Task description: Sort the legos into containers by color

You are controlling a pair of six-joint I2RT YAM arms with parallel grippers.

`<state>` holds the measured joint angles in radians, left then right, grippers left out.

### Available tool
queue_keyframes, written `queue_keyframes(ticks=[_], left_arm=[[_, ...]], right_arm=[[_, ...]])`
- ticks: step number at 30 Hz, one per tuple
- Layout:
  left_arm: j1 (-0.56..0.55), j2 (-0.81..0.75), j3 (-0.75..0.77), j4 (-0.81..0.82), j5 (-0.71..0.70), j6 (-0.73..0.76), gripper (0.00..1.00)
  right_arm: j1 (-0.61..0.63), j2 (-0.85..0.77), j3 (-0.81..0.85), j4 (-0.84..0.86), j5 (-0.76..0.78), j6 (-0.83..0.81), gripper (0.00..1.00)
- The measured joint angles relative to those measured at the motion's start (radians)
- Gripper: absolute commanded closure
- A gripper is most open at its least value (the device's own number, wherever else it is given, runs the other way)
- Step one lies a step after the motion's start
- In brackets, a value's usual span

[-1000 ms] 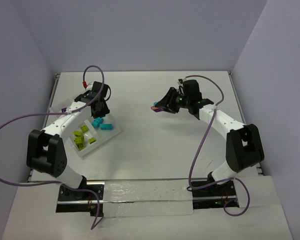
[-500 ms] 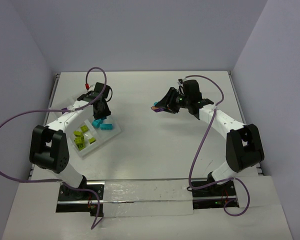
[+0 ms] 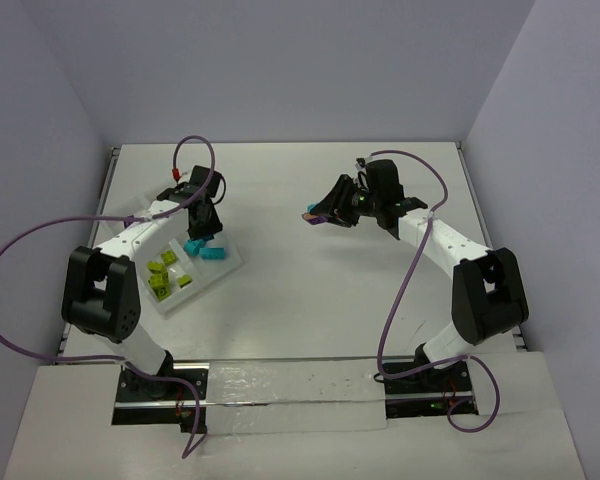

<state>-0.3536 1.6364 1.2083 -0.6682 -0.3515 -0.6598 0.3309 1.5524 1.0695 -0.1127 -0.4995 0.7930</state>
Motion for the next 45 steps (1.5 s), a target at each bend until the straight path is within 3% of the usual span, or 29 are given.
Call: queue_keyframes(ticks=[8,9,11,15,26,29,34,40,45], left_arm=[[0.001,0.002,0.0,0.0,0.0,0.002,0.78],[0.002,0.002,0.0,0.0,0.0,0.003,0.71],[0.002,0.002,0.0,0.0,0.0,0.004,0.46],[0.003,0.003,0.0,0.001,0.001,0.014,0.25],[0.007,-0.064,0.04,-0.039,0.046,0.04,0.29],[0.009,-0.126,0.091,-0.029,0.165,0.076,0.3],[0.009,-0.202,0.149,0.042,0.478,0.12,0.29],[0.007,-0.21,0.139,0.127,0.804,0.14,0.27],[-0.017,-0.21,0.115,0.179,0.991,0.154,0.26]], right_arm=[[0.0,0.0,0.0,0.0,0.0,-0.002,1.0],[0.0,0.0,0.0,0.0,0.0,-0.002,1.0],[0.0,0.0,0.0,0.0,0.0,-0.002,1.0],[0.0,0.0,0.0,0.0,0.0,-0.003,1.0],[0.0,-0.008,-0.001,0.001,-0.074,-0.05,1.0],[0.001,-0.031,-0.021,0.017,-0.14,-0.087,1.0],[0.01,-0.087,-0.067,0.042,-0.258,-0.143,1.0],[0.038,-0.132,-0.069,0.033,-0.375,-0.237,1.0],[0.067,-0.146,-0.064,0.016,-0.457,-0.297,1.0]])
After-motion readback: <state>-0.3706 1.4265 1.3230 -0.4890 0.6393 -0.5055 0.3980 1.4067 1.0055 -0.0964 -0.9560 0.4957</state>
